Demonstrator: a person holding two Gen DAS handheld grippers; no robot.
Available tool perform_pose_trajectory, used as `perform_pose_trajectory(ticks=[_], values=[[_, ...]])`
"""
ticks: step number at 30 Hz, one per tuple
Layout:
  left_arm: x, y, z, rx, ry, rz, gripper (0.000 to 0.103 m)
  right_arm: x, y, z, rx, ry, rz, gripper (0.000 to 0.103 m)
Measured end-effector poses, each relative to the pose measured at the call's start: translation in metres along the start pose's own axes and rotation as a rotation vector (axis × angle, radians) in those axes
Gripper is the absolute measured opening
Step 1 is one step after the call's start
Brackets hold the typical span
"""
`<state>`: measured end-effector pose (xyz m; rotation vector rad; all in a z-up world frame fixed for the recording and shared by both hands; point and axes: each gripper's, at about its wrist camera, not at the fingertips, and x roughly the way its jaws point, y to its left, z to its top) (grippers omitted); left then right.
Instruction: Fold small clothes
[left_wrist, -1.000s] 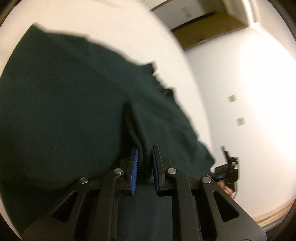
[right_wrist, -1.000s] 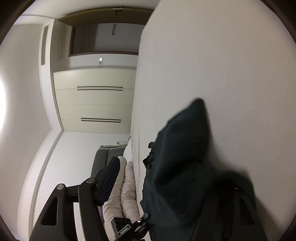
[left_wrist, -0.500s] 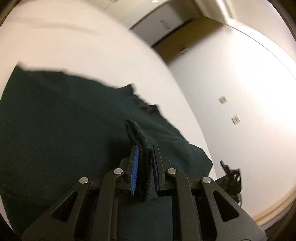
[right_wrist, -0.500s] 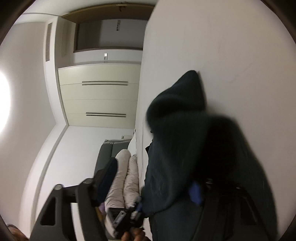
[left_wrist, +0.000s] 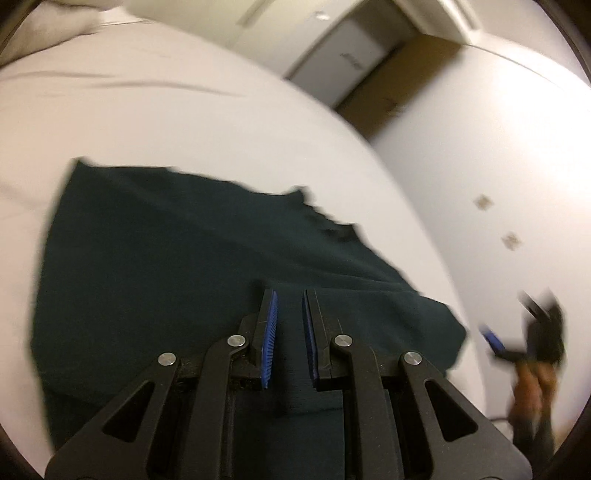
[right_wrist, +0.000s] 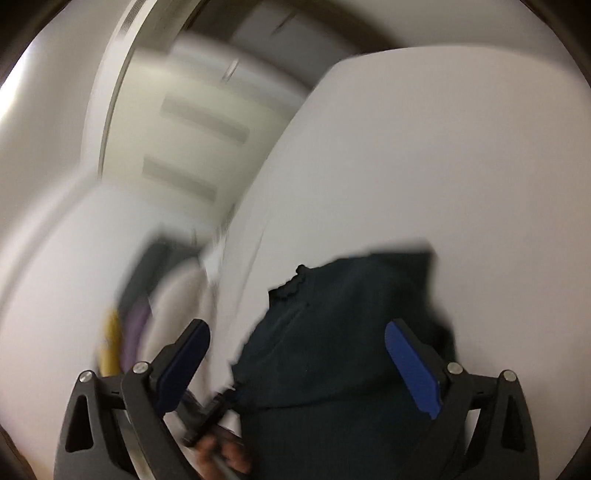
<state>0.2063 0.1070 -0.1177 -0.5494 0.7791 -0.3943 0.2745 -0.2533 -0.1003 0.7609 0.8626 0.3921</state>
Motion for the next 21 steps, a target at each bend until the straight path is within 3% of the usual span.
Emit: perform_pose_trajectory(ticks=[1, 3, 6, 12, 15, 16, 17, 18, 21], values=[[0.005, -0.009, -0.002, 0.038, 0.006, -0.006, 0.014, 0.024, 0.011, 0.023, -0.089, 0.098, -0.034, 0.097], [0.017, -0.022, -0.009, 0.112, 0.044, 0.012, 0.014, 0.062, 0.025, 0.05, -0.225, 0.185, -0.097, 0.086], [0.035, -0.022, -0.015, 0.115, 0.11, 0.049, 0.014, 0.134, 0.032, 0.075, -0.341, 0.33, -0.229, 0.08], [0.039, 0.006, -0.016, 0.02, 0.138, -0.027, 0.014, 0.226, 0.047, 0.05, -0.554, 0.57, -0.29, 0.063], [0.026, 0.013, -0.019, 0.019, 0.138, -0.028, 0.014, 0.244, 0.059, 0.037, -0.685, 0.601, -0.364, 0.063], [0.027, 0.013, -0.019, 0.02, 0.138, -0.027, 0.014, 0.245, 0.062, 0.034, -0.7, 0.608, -0.368, 0.05], [0.032, 0.013, -0.017, 0.019, 0.138, -0.027, 0.014, 0.245, 0.064, 0.033, -0.707, 0.609, -0.379, 0.019], [0.036, 0.014, -0.016, 0.016, 0.138, -0.028, 0.014, 0.245, 0.066, 0.033, -0.713, 0.605, -0.397, 0.007], [0.043, 0.018, -0.013, 0.002, 0.134, -0.028, 0.014, 0.246, 0.074, 0.025, -0.765, 0.575, -0.456, 0.007]])
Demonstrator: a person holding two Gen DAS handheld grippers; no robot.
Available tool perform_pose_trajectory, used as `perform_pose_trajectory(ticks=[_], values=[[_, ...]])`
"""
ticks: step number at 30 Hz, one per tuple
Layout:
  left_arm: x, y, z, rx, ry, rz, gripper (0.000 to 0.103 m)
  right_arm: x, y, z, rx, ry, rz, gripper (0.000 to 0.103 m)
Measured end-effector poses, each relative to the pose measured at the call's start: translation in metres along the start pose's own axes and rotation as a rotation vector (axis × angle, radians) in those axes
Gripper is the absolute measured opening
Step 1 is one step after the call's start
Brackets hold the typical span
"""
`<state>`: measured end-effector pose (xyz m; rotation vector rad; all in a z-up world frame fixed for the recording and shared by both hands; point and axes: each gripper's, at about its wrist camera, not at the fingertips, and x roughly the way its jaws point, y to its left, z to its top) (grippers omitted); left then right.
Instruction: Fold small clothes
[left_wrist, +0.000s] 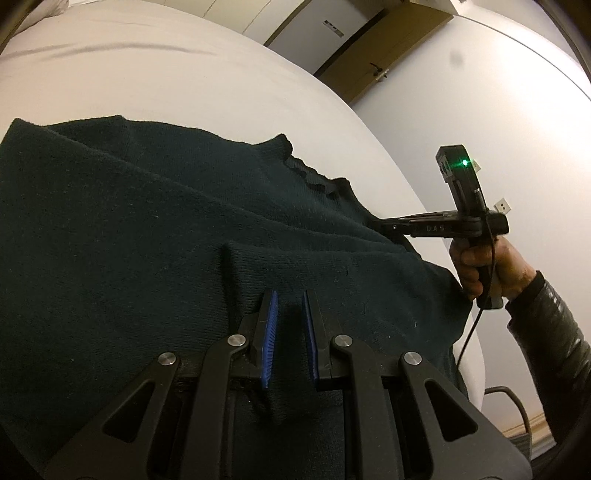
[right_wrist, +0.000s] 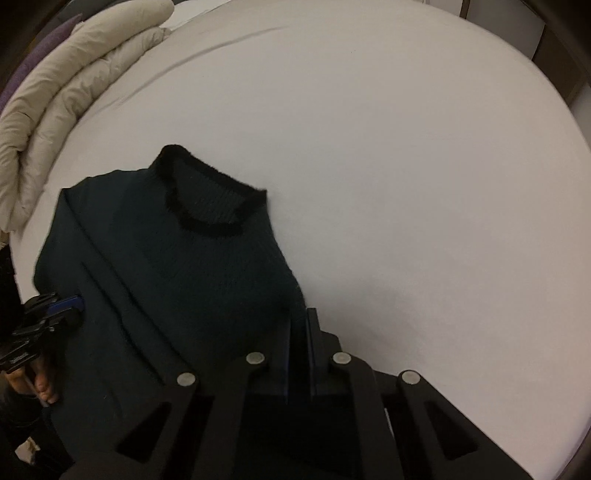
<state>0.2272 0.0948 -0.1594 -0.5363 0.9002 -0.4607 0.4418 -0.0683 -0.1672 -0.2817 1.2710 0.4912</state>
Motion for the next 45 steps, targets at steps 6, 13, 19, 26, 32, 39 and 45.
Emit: perform_pose_trajectory(ticks=[6, 13, 19, 26, 32, 39, 45], values=[[-0.01, 0.003, 0.001, -0.008, -0.026, 0.028, 0.014, -0.018, -0.007, 0.009, 0.011, -0.071, -0.095, 0.006], [-0.011, 0.009, -0.003, -0.013, -0.038, 0.024, 0.014, 0.003, -0.026, 0.012, 0.039, -0.075, -0.088, 0.005], [-0.025, 0.002, -0.005, 0.025, -0.075, 0.062, 0.014, -0.022, -0.068, 0.002, 0.139, -0.139, -0.222, 0.0], [-0.028, 0.011, -0.014, -0.009, -0.042, 0.037, 0.014, -0.093, -0.072, -0.074, 0.145, -0.257, -0.037, 0.072], [-0.035, 0.02, -0.015, -0.019, -0.037, 0.032, 0.014, -0.068, -0.11, -0.115, 0.204, -0.127, 0.024, 0.057], [-0.044, 0.022, -0.009, -0.033, -0.029, 0.019, 0.014, -0.048, -0.086, -0.091, 0.107, -0.063, 0.005, 0.026], [-0.042, 0.019, -0.006, -0.029, -0.026, 0.026, 0.014, -0.059, -0.065, -0.084, 0.018, -0.043, -0.23, 0.003]])
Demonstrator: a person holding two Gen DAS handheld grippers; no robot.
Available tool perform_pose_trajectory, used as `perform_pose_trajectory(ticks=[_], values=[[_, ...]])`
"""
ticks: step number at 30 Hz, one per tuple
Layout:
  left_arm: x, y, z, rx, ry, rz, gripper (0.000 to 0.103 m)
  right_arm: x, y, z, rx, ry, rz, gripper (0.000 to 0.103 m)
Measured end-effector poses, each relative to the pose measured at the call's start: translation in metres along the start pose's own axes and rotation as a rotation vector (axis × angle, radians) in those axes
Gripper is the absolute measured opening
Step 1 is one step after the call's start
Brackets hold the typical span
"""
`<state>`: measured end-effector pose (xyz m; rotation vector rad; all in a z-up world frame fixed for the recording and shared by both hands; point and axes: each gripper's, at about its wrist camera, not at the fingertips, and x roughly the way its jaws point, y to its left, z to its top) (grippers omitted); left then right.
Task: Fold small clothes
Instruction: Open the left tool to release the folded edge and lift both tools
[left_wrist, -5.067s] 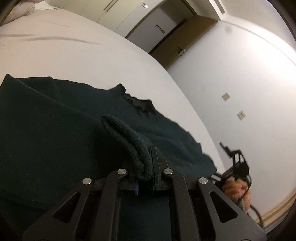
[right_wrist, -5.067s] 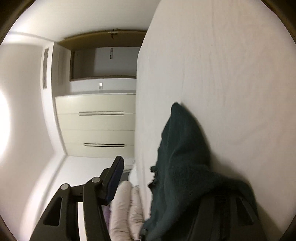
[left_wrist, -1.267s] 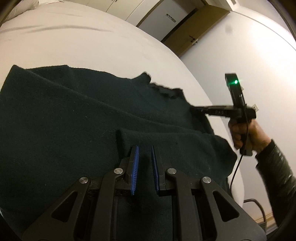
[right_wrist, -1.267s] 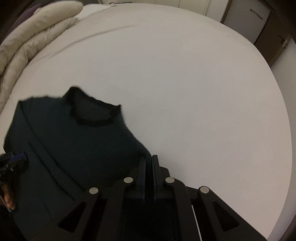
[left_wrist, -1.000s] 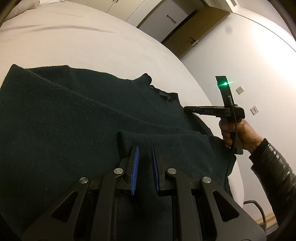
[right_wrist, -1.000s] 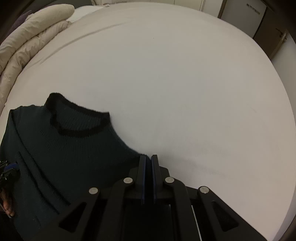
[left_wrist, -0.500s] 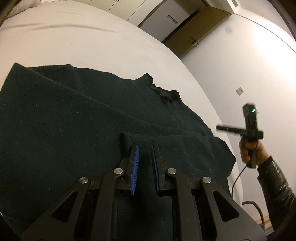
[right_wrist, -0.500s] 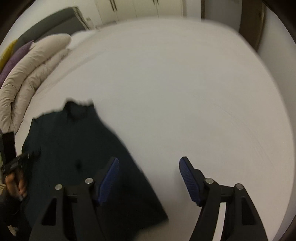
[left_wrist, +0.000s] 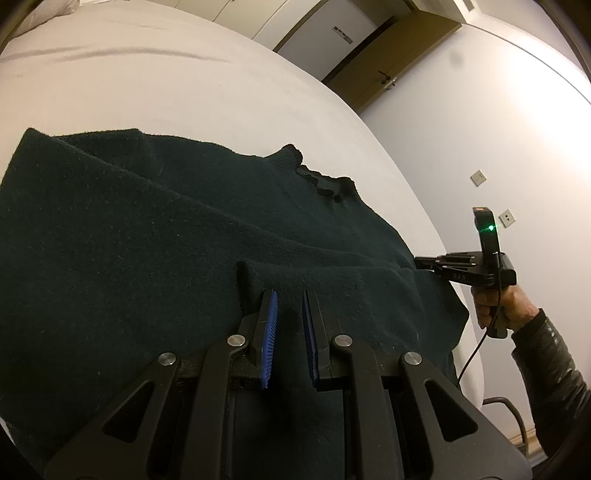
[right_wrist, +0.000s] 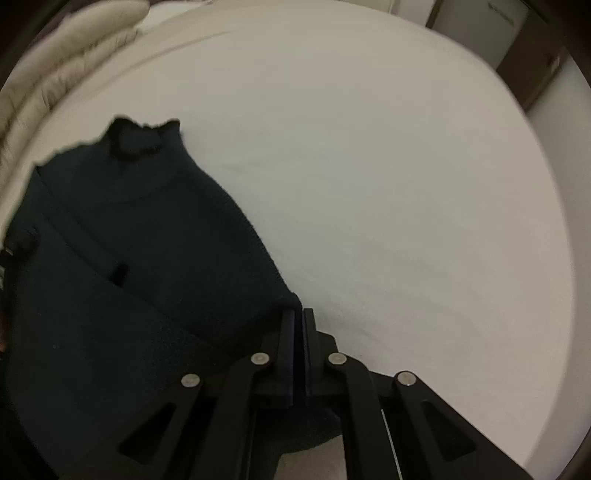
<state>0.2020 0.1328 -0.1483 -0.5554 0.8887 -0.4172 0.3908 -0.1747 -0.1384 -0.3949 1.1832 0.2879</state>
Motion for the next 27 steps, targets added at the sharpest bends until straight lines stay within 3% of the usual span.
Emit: perform_pose_trajectory(ticks=[2, 8, 11, 15, 16, 18, 20, 21, 23, 27], values=[[-0.001, -0.002, 0.001, 0.001, -0.006, -0.005, 0.014, -0.006, -0.014, 0.006, 0.059, -0.034, -0.043, 0.003], [0.004, -0.002, 0.0, 0.012, 0.001, 0.008, 0.014, 0.02, -0.046, 0.011, 0.148, -0.029, -0.038, 0.001], [0.005, 0.001, -0.001, 0.01, -0.008, 0.004, 0.014, 0.025, -0.068, 0.007, 0.235, -0.061, -0.139, 0.0], [0.002, 0.0, -0.001, 0.008, -0.016, 0.007, 0.014, -0.017, -0.084, -0.018, 0.351, -0.182, -0.123, 0.0], [0.0, -0.001, -0.001, 0.012, -0.021, 0.012, 0.014, -0.037, -0.084, -0.03, 0.392, -0.236, -0.089, 0.001], [-0.01, -0.01, -0.001, 0.044, -0.053, 0.029, 0.014, -0.071, -0.078, -0.056, 0.46, -0.336, 0.063, 0.007], [-0.019, -0.022, -0.002, 0.096, -0.091, 0.02, 0.014, -0.091, -0.05, -0.078, 0.464, -0.371, 0.205, 0.007], [-0.023, -0.03, -0.002, 0.129, -0.109, 0.01, 0.014, -0.093, -0.028, -0.089, 0.431, -0.361, 0.302, 0.007], [-0.027, -0.05, -0.007, 0.212, -0.129, 0.008, 0.014, -0.089, 0.009, -0.099, 0.361, -0.338, 0.398, 0.01], [-0.003, -0.064, -0.018, 0.319, -0.045, 0.135, 0.014, -0.039, 0.049, -0.104, 0.392, -0.232, 0.482, 0.016]])
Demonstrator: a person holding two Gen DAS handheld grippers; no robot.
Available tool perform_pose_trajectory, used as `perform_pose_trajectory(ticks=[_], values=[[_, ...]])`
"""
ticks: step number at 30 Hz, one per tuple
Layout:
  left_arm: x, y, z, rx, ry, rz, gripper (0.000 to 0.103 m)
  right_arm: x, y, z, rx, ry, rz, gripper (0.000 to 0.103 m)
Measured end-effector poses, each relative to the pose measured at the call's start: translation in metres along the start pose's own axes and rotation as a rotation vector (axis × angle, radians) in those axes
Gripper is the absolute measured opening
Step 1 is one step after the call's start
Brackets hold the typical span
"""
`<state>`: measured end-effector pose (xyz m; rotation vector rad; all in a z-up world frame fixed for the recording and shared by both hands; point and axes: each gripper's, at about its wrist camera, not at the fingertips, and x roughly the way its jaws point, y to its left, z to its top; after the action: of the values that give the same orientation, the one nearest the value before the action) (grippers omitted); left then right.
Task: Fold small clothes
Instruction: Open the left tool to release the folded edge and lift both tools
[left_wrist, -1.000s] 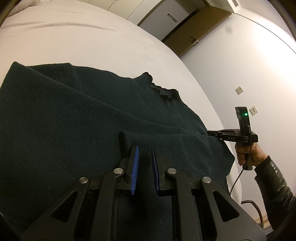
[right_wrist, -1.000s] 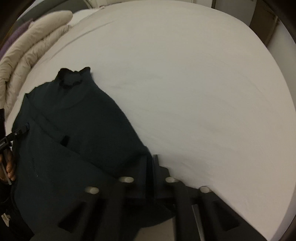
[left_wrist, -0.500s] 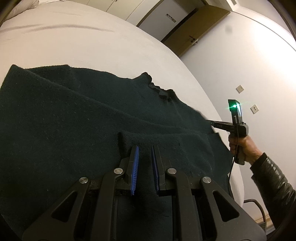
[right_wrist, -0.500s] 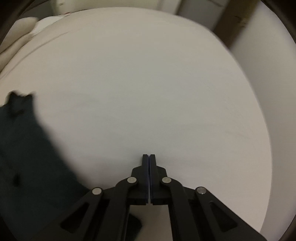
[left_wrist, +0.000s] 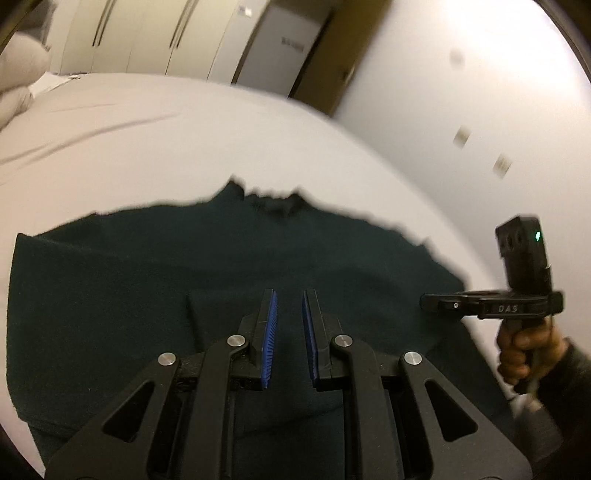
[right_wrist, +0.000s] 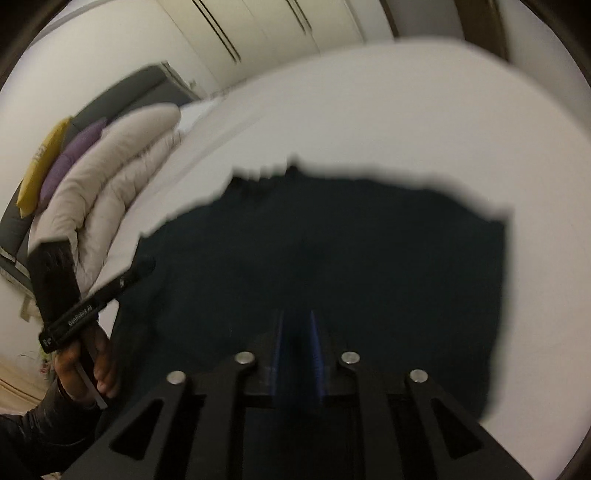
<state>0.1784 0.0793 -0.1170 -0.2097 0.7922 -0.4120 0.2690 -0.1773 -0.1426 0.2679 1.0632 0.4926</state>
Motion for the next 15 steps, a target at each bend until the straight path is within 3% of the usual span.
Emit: perform_pose_trajectory(ticks=[2, 4, 5, 7, 9, 10, 11, 15], values=[[0.02, 0.005, -0.006, 0.011, 0.088, 0.079, 0.014, -0.003, -0.017, -0.005, 0.045, -0.05, 0.035, 0.0], [0.02, 0.02, -0.002, -0.065, 0.084, 0.042, 0.014, -0.007, -0.039, -0.002, 0.153, -0.117, 0.028, 0.0], [0.018, 0.022, 0.0, -0.06, 0.076, 0.085, 0.014, -0.015, -0.05, 0.0, 0.206, -0.144, 0.025, 0.0], [0.012, 0.023, 0.001, -0.035, 0.045, 0.161, 0.014, -0.03, -0.063, 0.004, 0.255, -0.21, -0.08, 0.001], [0.008, 0.026, 0.002, -0.059, 0.027, 0.189, 0.014, -0.05, -0.063, 0.01, 0.256, -0.241, -0.173, 0.009], [0.007, 0.027, 0.003, -0.061, 0.017, 0.223, 0.014, -0.056, -0.05, 0.009, 0.244, -0.257, -0.172, 0.021], [0.006, 0.031, 0.004, -0.073, 0.013, 0.217, 0.014, -0.059, -0.04, 0.008, 0.227, -0.268, -0.147, 0.039], [0.006, 0.038, 0.003, -0.106, 0.02, 0.201, 0.014, -0.048, 0.011, 0.009, 0.094, -0.238, 0.09, 0.056]])
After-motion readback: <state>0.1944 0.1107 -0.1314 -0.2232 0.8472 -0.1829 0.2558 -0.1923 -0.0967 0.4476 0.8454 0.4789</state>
